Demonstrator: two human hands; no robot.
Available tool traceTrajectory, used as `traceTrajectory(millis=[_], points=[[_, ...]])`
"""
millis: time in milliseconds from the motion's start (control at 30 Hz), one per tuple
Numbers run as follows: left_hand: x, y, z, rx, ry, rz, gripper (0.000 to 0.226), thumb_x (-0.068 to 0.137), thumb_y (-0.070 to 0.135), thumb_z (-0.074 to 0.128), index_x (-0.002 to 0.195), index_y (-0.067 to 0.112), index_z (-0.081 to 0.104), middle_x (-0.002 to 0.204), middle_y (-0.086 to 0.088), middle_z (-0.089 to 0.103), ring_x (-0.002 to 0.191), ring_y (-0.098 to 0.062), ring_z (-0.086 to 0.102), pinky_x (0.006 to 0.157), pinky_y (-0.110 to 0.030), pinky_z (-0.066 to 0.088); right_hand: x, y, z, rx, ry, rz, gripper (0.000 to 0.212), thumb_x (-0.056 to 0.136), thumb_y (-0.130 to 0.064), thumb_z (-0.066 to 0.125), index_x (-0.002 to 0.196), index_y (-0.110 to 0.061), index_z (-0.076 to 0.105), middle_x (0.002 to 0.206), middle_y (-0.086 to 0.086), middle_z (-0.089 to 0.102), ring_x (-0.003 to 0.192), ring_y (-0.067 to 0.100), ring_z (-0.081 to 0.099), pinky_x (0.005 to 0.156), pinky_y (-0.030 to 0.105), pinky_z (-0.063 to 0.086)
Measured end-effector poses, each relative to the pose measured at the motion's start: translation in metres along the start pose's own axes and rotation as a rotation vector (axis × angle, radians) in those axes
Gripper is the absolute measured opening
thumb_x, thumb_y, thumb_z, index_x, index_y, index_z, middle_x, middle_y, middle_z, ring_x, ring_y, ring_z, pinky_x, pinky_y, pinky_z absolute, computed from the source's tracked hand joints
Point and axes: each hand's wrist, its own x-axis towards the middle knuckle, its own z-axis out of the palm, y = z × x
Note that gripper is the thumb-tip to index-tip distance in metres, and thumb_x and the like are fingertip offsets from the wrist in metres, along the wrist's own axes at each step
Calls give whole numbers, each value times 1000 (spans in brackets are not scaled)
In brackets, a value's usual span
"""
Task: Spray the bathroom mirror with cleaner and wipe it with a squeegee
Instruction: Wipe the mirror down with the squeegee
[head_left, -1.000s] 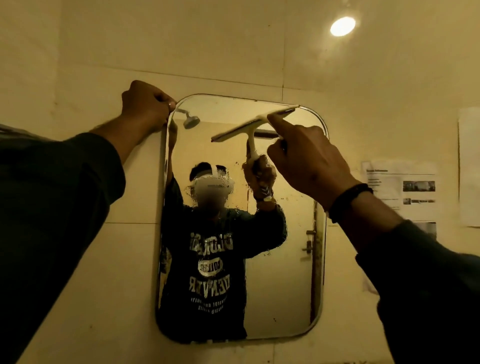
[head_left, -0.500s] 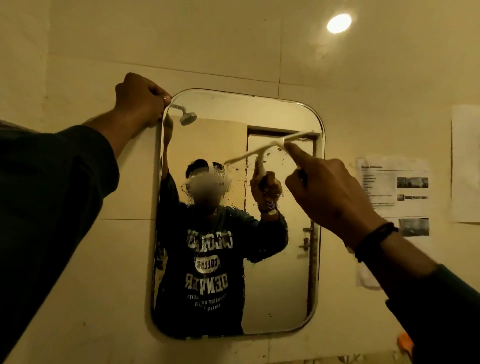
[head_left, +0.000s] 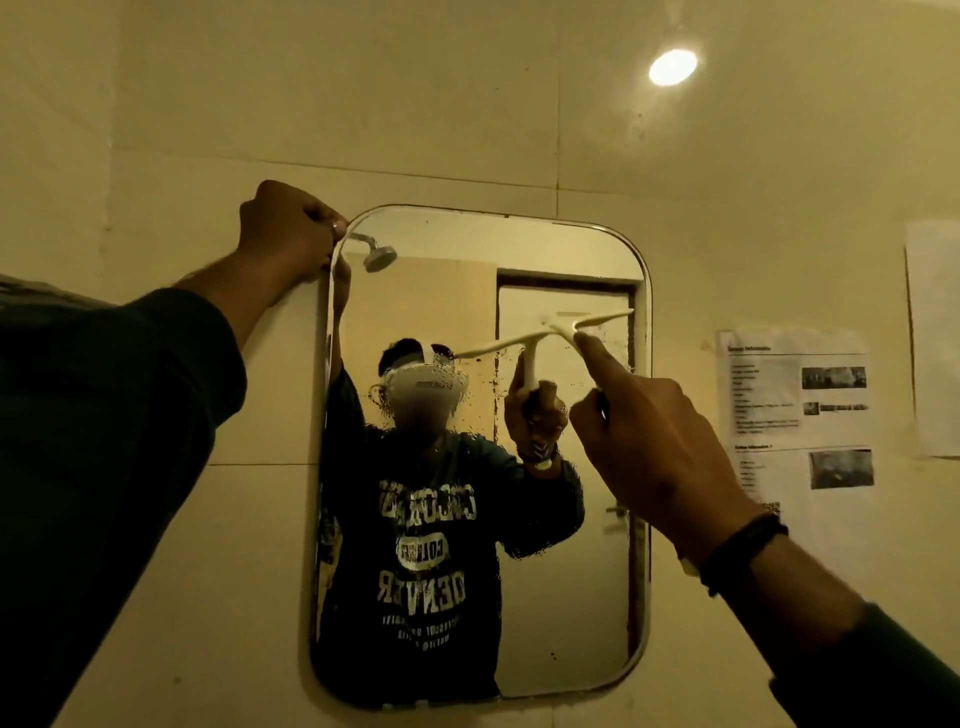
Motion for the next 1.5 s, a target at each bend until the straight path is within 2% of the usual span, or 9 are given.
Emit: traceTrajectory(millis=[133, 367, 633, 767, 900, 1067, 1200, 1367, 1500], points=[[0, 0, 2, -15, 8, -10, 17, 90, 6, 65, 106, 5, 72, 100, -12, 69, 86, -25, 68, 76, -33, 57, 7, -1, -12, 35, -29, 13, 52, 101, -28, 39, 151, -35, 25, 68, -4, 54, 55, 14, 54, 48, 31, 46], [0, 0, 2, -13, 2, -17, 19, 89, 8, 67, 108, 5, 71, 102, -11, 68, 86, -23, 67, 75, -31, 56, 43, -13, -16, 22, 70, 43, 54, 100, -20, 42, 151, -28, 26, 81, 6, 62, 62, 20, 57, 56, 38, 53], [3, -4, 2, -27, -2, -14, 17, 88, 8, 68, 105, 6, 72, 103, -14, 70, 87, -26, 69, 72, -31, 57, -19, 1, 11, -10, 12, 69, 58, 100, -29, 39, 154, -33, 15, 69, -2, 53, 57, 15, 53, 51, 35, 49], [1, -3, 2, -20, 5, -12, 19, 89, 9, 68, 107, 6, 71, 104, -14, 70, 88, -25, 69, 73, -31, 57, -9, -1, -3, 16, -33, 80, 54, 102, -29, 38, 152, -35, 20, 69, -3, 53, 54, 12, 52, 45, 28, 39], [0, -3, 2, -4, 15, -3, 21, 89, 10, 67, 110, 6, 71, 105, -13, 69, 91, -24, 69, 77, -31, 57, 21, -7, -14, 34, 75, 54, 53, 100, -22, 40, 150, -32, 26, 76, 3, 59, 58, 19, 56, 49, 34, 48], [0, -2, 1, 1, -1, -17, 18, 89, 9, 68, 107, 7, 72, 103, -12, 70, 85, -24, 70, 72, -31, 59, 25, -5, -4, 57, 67, 111, 57, 99, -20, 40, 152, -30, 23, 77, 5, 58, 61, 21, 56, 53, 36, 50], [-2, 0, 1, 2, -10, -22, 18, 90, 7, 66, 107, 5, 71, 100, -10, 68, 74, -17, 67, 55, -17, 54, -18, 4, 13, 13, 62, 102, 62, 100, -27, 42, 154, -35, 13, 65, -2, 50, 55, 14, 50, 47, 31, 42], [-1, 1, 2, -9, 3, -22, 21, 91, 9, 66, 110, 6, 70, 107, -13, 69, 85, -21, 67, 68, -25, 55, -26, 9, 7, 43, 8, 126, 59, 100, -23, 44, 153, -35, 19, 65, -5, 53, 56, 15, 55, 55, 40, 56], [-1, -1, 2, -12, -9, -22, 22, 91, 10, 66, 113, 6, 69, 107, -11, 68, 85, -20, 67, 70, -24, 55, 3, 10, -8, 59, 118, 59, 56, 100, -22, 42, 152, -31, 24, 66, -1, 54, 57, 18, 56, 54, 40, 56]])
